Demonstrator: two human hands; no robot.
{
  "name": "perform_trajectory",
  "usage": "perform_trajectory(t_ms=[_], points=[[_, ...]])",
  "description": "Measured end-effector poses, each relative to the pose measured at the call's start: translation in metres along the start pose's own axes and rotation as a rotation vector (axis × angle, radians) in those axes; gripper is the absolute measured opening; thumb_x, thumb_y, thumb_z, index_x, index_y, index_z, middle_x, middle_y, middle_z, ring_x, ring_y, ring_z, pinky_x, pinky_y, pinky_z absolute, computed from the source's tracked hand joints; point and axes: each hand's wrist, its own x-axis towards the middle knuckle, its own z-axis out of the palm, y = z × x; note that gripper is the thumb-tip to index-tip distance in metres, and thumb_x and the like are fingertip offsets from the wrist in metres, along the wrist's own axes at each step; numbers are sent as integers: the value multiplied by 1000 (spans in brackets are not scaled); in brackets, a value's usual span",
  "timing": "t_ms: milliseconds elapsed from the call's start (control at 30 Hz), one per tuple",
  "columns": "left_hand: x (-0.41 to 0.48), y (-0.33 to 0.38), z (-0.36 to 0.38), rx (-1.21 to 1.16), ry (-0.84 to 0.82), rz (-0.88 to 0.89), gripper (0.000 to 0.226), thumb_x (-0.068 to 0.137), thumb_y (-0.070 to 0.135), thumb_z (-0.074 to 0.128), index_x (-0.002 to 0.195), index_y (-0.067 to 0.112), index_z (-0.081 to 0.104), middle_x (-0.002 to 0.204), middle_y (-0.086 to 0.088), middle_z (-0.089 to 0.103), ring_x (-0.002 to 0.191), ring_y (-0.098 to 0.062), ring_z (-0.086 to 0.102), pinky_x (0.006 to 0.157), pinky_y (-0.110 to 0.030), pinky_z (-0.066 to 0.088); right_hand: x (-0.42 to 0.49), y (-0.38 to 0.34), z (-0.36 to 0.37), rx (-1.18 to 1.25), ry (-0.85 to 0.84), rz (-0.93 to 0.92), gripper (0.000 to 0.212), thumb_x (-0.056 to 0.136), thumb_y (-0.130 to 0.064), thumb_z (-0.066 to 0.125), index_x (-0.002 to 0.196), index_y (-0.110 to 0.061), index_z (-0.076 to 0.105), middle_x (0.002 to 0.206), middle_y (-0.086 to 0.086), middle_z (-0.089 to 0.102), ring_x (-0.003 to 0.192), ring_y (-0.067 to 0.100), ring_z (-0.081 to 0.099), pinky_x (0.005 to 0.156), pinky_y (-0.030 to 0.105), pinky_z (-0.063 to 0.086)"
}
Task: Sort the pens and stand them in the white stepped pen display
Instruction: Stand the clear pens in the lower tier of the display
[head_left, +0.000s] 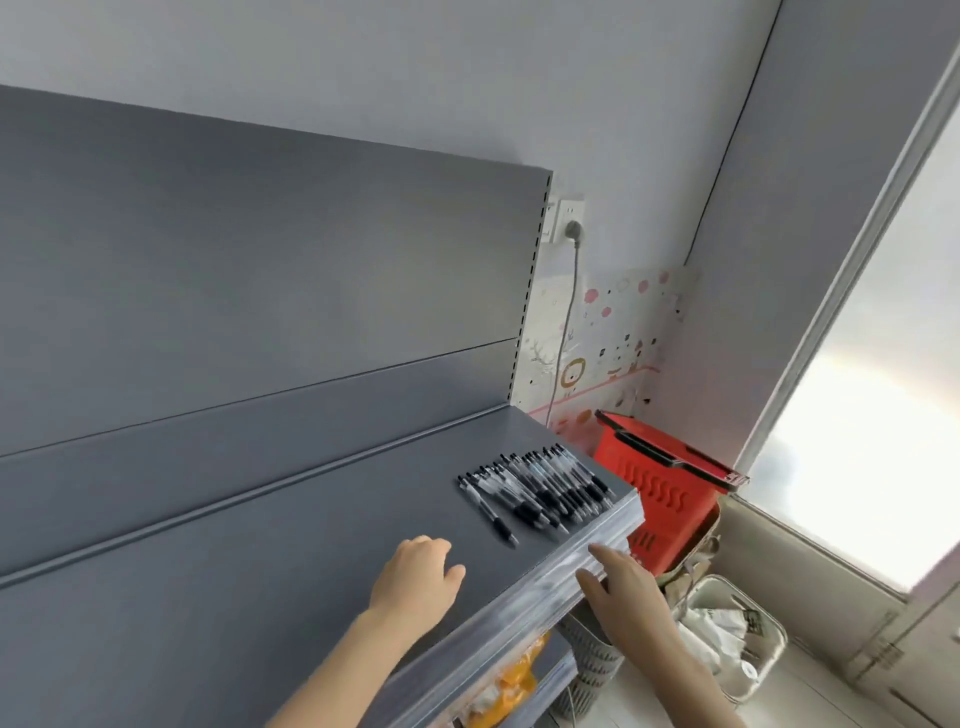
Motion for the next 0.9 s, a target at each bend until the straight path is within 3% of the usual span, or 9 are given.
perform_trajectory(t_ms=[133, 200, 367, 467, 567, 633, 733, 833, 900], points=[[36, 9, 9, -9, -27, -54, 37, 95, 31, 41, 120, 8, 55, 121, -5, 55, 117, -20, 49, 90, -31, 44, 38, 13, 0, 6, -17, 5, 47, 98, -32, 42, 141, -13, 37, 143, 1, 43, 132, 15, 39, 105, 26, 33], [50, 11, 13, -27, -34, -108, 28, 94, 33, 41, 98, 9, 57, 109, -4, 55, 111, -21, 51, 86, -32, 44, 61, 13, -2, 20, -22, -13, 46, 98, -31, 43, 139, -11, 39, 140, 2, 46, 130, 15, 42, 102, 25, 35], [83, 22, 23, -74, -8, -215, 32, 93, 35, 42, 69, 15, 36, 95, -3, 50, 93, -23, 53, 77, -32, 42, 118, 15, 1, 21, -42, -58, 32, 95, -26, 45, 118, -6, 54, 118, 8, 57, 112, 24, 51, 90, 34, 44], [101, 36, 30, -102, 1, -290, 30, 94, 38, 43, 75, 14, 44, 97, -2, 49, 100, -24, 54, 81, -32, 43, 146, 21, 2, -10, -92, -104, 21, 94, -27, 44, 99, -10, 54, 112, 7, 54, 110, 25, 49, 86, 33, 42], [116, 57, 40, -122, -10, -387, 40, 92, 44, 45, 67, 15, 34, 95, -5, 49, 106, -26, 52, 80, -32, 43, 166, 27, -3, -93, -127, -171, 17, 95, -29, 42, 87, -14, 42, 111, 7, 52, 111, 25, 47, 78, 30, 37], [125, 69, 47, -137, -2, -452, 42, 90, 50, 46, 73, 12, 42, 104, -9, 53, 110, -24, 51, 81, -32, 44, 178, 29, -6, -132, -143, -202, 21, 96, -31, 41, 97, -12, 50, 115, 7, 51, 112, 24, 45, 74, 28, 36], [139, 87, 57, -104, 37, -555, 53, 87, 58, 46, 99, 6, 53, 120, -11, 50, 103, -24, 54, 84, -31, 47, 191, 28, -5, -178, -193, -251, 36, 96, -37, 43, 115, -8, 51, 122, 8, 48, 118, 24, 44, 84, 31, 44], [152, 100, 65, -63, 91, -643, 68, 83, 60, 52, 122, 5, 48, 128, -12, 45, 116, -27, 49, 90, -34, 47, 198, 22, 0, -217, -263, -298, 41, 94, -37, 48, 122, -8, 49, 127, 10, 47, 119, 25, 47, 90, 31, 46], [158, 105, 67, -70, 85, -688, 67, 82, 53, 57, 128, 6, 43, 130, -11, 43, 119, -28, 46, 91, -35, 48, 202, 19, 3, -218, -316, -311, 36, 94, -31, 51, 119, -6, 50, 126, 12, 48, 113, 25, 53, 86, 29, 46]])
